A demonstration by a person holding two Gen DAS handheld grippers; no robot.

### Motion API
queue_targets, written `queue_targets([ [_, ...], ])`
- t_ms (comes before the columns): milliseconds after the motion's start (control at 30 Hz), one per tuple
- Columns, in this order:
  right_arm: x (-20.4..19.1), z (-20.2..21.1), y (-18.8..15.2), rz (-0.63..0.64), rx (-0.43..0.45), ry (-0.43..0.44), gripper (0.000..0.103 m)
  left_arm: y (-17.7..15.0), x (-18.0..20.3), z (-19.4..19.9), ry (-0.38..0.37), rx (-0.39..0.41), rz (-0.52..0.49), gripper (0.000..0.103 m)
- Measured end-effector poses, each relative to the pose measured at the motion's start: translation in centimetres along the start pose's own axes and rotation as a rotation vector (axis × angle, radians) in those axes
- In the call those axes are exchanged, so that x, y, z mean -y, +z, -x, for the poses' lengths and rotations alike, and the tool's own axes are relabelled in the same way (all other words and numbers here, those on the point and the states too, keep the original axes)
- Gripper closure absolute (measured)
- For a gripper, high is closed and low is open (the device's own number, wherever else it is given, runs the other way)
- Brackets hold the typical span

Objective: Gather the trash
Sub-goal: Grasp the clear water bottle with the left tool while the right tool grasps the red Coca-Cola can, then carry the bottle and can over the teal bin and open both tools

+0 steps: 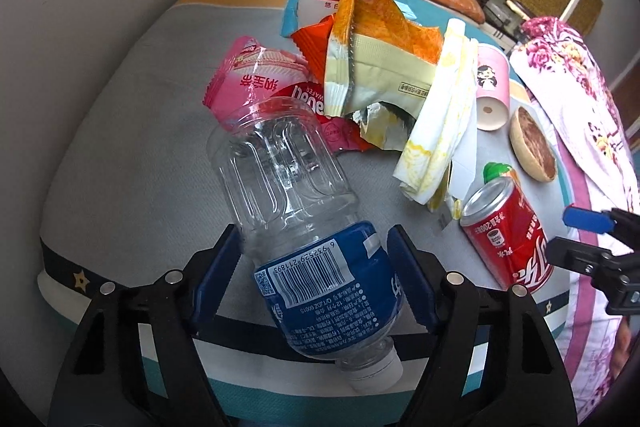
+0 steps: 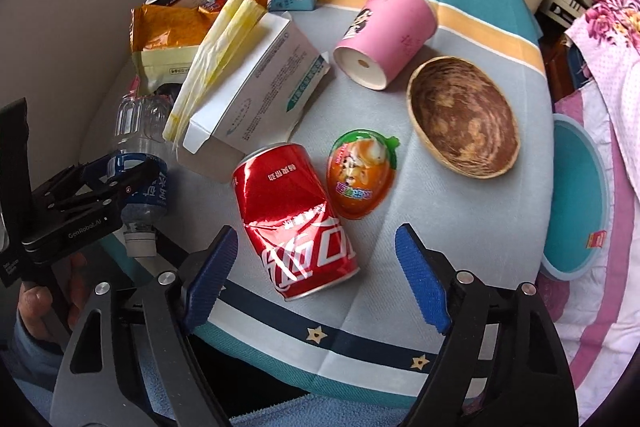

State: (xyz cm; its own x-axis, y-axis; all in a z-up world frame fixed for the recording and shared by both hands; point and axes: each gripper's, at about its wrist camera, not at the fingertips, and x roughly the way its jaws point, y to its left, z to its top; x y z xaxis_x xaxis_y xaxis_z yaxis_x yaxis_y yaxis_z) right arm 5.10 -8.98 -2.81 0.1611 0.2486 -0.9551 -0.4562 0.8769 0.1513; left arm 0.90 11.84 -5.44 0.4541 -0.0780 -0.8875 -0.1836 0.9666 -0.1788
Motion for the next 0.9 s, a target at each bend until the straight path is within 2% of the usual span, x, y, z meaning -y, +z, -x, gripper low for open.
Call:
queue_targets([
  [200,-0.8,-3.3,1.6,0.043,-0.119,0.045,0.025,-0.2,-2.2,0.0,0.004,-0.007,0.036,0.023],
  [333,-1.4,-4.7,1.9,0.046,-0.16,0.078,0.027,0.0,-3.9,-0.9,-0.009,-0.028,0.086,0.02],
  [433,-1.5,-5.4,2.1,0.028,-0.164,0.096,0.041,0.6,-4.5,-1.6,-0.033,-0.044,0.123,0.02],
  [500,-2.0,-5.1,2.0,0.039,-0.146,0.093,0.042,0.6,-4.6,-1.2,-0.019,-0.029,0.106,0.025],
  [700,-2.3,-2.7,1.4,0.01,-0.073,0.138,0.042,0.6,-4.3,1.3,0.007,0.039,0.044,0.026],
  [900,-0.5,1.6,1.3,-0.044,0.046,0.163,0.042,0.3,-3.2,5.2,-0.024,0.096,-0.003,0.026],
])
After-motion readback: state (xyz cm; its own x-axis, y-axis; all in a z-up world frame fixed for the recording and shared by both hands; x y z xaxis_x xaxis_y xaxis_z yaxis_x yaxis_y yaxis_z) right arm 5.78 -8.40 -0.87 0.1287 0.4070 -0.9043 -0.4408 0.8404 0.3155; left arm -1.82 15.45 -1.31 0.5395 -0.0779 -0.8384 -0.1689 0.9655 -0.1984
